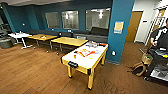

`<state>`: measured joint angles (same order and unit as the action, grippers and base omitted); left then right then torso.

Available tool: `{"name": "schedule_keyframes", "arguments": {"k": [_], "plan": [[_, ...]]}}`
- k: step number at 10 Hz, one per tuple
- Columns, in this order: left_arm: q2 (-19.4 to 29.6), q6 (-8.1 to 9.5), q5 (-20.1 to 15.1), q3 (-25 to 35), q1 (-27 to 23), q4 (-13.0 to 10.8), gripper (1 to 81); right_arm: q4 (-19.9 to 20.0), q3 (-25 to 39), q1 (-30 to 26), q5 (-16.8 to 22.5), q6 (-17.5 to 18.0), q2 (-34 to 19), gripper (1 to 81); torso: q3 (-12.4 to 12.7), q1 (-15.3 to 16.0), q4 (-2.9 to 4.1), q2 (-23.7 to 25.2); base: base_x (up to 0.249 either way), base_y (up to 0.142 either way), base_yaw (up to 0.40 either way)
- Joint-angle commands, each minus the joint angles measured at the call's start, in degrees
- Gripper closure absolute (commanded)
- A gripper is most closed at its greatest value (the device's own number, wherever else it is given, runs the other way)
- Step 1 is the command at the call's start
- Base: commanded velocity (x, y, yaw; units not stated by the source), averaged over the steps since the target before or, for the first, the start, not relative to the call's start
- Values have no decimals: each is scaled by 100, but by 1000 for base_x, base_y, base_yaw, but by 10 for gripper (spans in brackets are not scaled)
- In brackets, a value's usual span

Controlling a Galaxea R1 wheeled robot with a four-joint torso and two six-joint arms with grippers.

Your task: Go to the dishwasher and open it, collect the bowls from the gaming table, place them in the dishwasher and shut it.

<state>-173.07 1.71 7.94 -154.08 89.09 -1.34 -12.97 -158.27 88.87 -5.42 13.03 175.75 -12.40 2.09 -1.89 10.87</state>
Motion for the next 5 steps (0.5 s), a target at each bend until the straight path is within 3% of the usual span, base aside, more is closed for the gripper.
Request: {"name": "schedule_keyframes", "arguments": {"k": [1,5], "plan": [[9,5,-275,18,-238,11,10,-21,17,-277,270,-29,6,10,0,0,0,0,122,91,0],[9,5,-275,18,-238,11,10,-21,17,-277,270,-29,-2,10,0,4,0,0,122,91,0]]}}
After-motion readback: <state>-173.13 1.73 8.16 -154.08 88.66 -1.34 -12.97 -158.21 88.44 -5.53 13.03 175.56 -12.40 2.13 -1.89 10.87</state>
